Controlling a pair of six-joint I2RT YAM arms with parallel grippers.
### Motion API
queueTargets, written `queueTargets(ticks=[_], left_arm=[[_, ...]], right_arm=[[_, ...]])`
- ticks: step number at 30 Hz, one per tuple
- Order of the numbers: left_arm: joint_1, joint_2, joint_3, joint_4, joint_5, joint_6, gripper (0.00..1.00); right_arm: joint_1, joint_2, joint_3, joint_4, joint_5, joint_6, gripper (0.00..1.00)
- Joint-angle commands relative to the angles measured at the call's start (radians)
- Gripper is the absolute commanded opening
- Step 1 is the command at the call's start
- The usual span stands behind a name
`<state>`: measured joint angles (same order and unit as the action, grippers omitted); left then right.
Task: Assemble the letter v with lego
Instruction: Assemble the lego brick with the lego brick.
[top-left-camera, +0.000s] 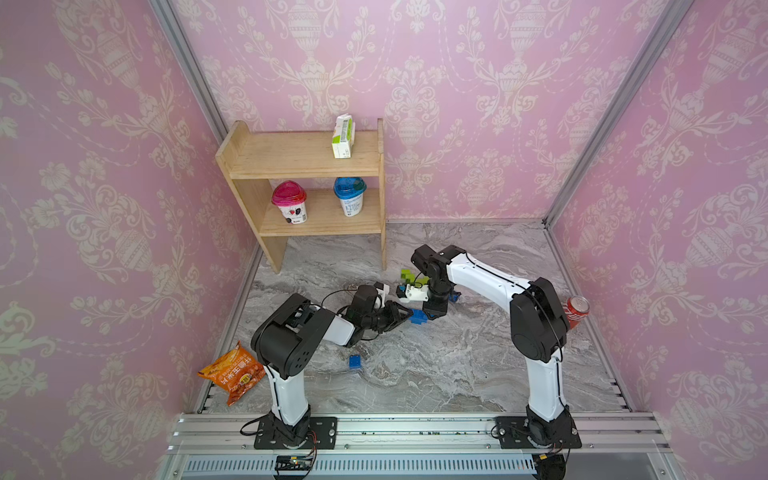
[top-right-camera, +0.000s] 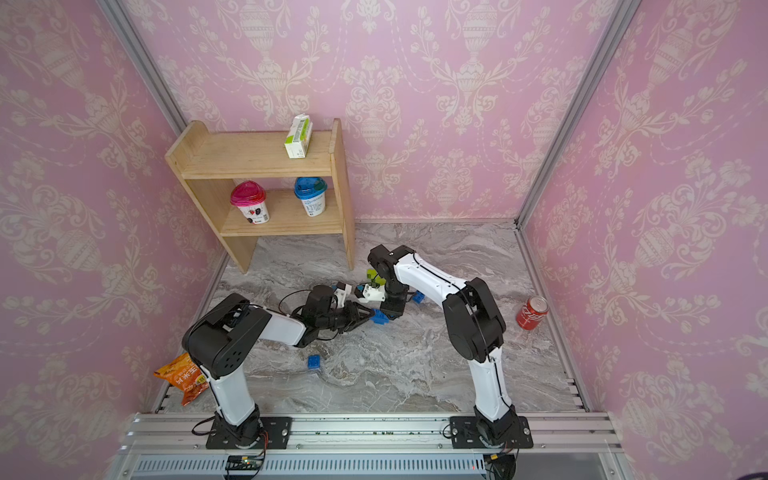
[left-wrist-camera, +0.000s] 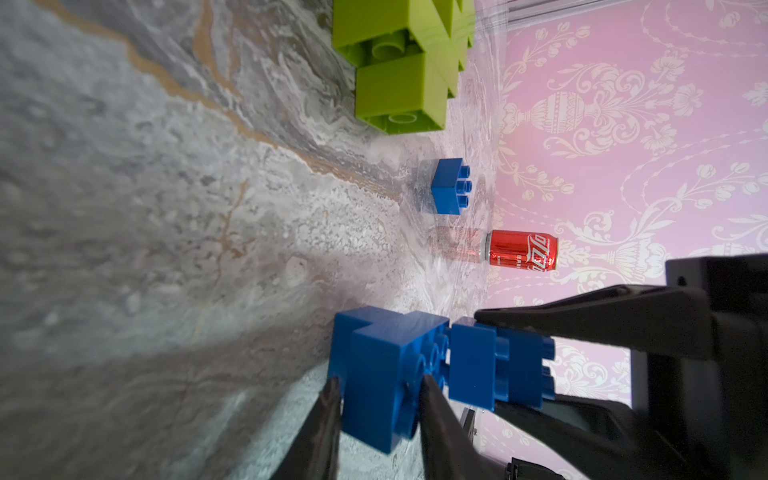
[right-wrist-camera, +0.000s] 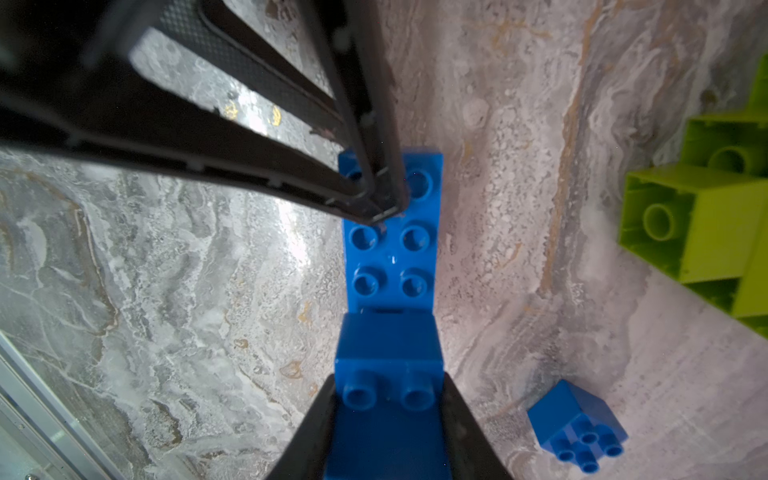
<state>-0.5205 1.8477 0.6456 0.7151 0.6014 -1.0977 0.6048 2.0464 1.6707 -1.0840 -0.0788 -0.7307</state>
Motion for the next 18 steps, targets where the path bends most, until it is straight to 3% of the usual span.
queueTargets(ticks=[1, 18], left_arm=[[-0.004, 0.002, 0.010, -0.041, 0.009, 0.004, 0.33], [-0.004, -0.002, 0.001, -0.029, 0.003, -0.001, 0.33]], right_arm=[[0.008, 0.037, 0.021, -0.037, 0.007, 0.012, 0.00], [0.018, 0.056, 0.015, -0.051, 0.011, 0.031, 0.00]])
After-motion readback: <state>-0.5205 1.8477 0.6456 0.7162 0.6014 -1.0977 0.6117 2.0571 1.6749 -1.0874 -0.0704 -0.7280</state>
